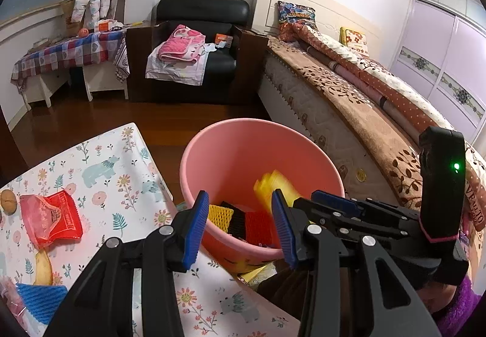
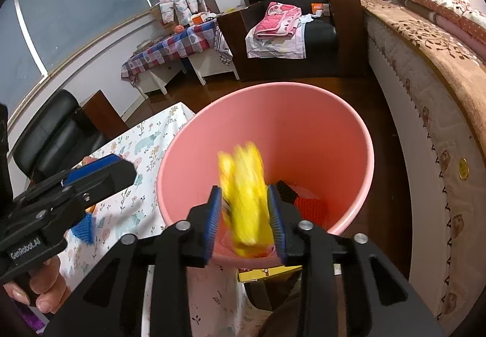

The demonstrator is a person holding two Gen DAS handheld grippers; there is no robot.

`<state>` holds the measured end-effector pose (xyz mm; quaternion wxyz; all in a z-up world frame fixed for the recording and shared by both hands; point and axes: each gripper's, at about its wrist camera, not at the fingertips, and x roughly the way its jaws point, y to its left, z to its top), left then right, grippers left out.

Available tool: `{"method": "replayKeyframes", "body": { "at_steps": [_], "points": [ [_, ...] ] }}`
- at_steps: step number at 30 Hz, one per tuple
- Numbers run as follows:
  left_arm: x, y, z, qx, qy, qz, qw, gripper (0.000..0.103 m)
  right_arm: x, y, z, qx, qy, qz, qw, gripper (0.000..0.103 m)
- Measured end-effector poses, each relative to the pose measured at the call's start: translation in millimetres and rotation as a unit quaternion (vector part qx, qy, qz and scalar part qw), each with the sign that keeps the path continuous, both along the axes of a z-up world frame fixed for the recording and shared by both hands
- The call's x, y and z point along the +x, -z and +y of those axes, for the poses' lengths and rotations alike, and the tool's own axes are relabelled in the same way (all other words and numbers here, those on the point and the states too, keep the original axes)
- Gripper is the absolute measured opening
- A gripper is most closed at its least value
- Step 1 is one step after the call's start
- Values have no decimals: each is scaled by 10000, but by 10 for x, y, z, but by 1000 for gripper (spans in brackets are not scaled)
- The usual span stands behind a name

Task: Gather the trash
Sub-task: 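Carry the yellow bag and banana peel over the pink bucket and release both, then move both open tools back over the table trash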

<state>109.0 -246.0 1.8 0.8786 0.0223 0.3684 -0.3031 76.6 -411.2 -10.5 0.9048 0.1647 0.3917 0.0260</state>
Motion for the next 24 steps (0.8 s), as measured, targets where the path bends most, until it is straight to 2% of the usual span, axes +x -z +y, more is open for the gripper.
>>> {"method": "replayKeyframes", "body": {
  "at_steps": [24],
  "points": [
    [-300, -145, 430, -129, -373, -32, 9992, 42, -97, -174, 303, 73, -331, -182, 9993, 36]
  ]
}}
